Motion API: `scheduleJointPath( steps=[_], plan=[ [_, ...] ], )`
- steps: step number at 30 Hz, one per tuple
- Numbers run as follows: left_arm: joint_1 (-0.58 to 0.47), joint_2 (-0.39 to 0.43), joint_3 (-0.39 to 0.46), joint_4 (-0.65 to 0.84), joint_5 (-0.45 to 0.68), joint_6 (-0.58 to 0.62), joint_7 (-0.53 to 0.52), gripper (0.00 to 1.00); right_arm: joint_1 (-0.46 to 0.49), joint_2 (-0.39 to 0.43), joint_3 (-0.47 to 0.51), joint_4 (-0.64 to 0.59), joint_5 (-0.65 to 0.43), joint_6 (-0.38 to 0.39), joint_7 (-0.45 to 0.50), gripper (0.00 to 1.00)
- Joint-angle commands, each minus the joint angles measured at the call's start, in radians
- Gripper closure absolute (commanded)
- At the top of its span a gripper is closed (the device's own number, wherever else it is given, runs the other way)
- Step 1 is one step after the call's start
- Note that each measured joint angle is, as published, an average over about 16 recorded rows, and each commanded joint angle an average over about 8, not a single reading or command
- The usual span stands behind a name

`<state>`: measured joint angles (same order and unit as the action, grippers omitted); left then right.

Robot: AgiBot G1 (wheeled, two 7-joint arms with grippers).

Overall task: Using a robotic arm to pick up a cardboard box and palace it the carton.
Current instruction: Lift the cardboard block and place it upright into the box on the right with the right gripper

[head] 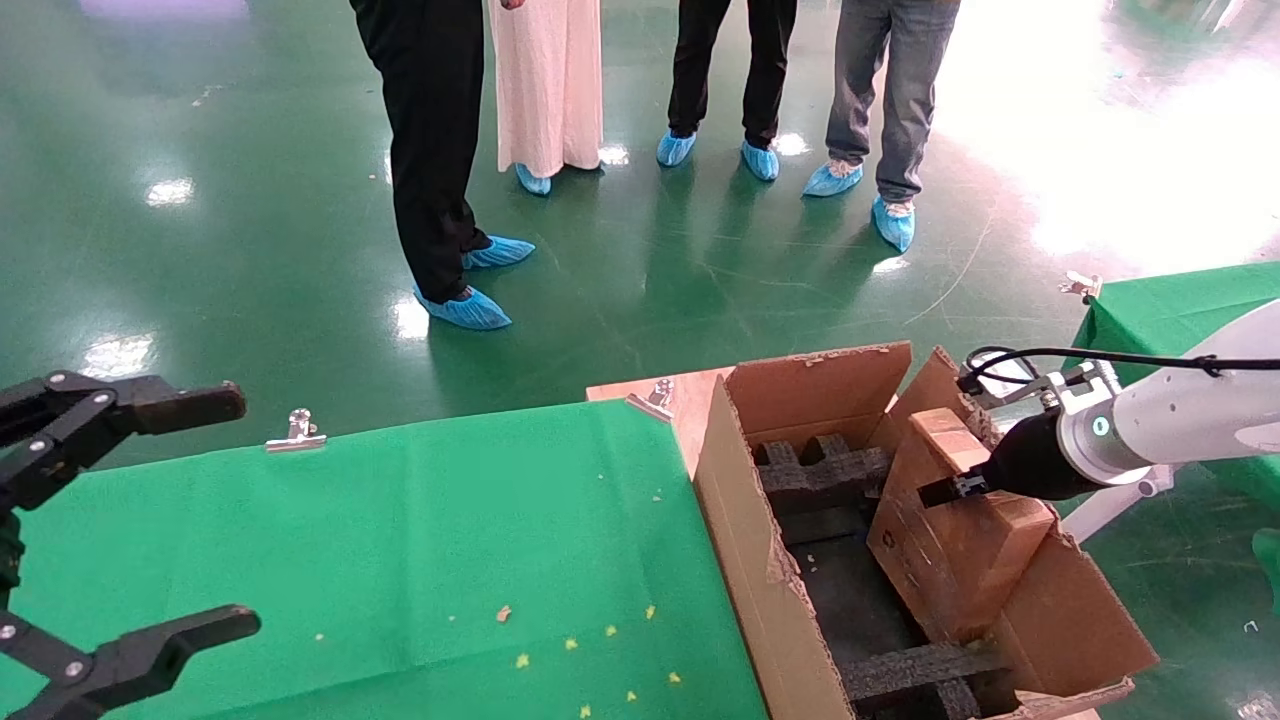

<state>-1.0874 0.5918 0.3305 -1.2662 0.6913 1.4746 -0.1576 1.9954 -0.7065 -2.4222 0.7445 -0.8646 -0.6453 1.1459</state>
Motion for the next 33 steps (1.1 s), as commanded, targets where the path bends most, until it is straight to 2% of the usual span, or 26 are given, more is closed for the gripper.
scheduleJointPath(
  steps=[1,15,23,33],
  plan=[
    [0.000,0.000,0.000,0.000,0.000,0.000,0.000,0.00,-0.007,-0.003,0.003,-0.005,0.003,-0.005,-0.010,1.00],
    [0.000,0.000,0.000,0.000,0.000,0.000,0.000,0.00,-0.002,-0.009,0.015,-0.039,0.012,-0.022,-0.031,1.00],
    [0.000,0.000,0.000,0.000,0.000,0.000,0.000,0.00,-0.043,-0.007,0.013,-0.029,0.019,-0.011,-0.036,1.00],
    [0.000,0.000,0.001,0.000,0.000,0.000,0.000,0.00,-0.106,-0.032,0.026,-0.072,0.043,-0.011,-0.052,1.00]
  ],
)
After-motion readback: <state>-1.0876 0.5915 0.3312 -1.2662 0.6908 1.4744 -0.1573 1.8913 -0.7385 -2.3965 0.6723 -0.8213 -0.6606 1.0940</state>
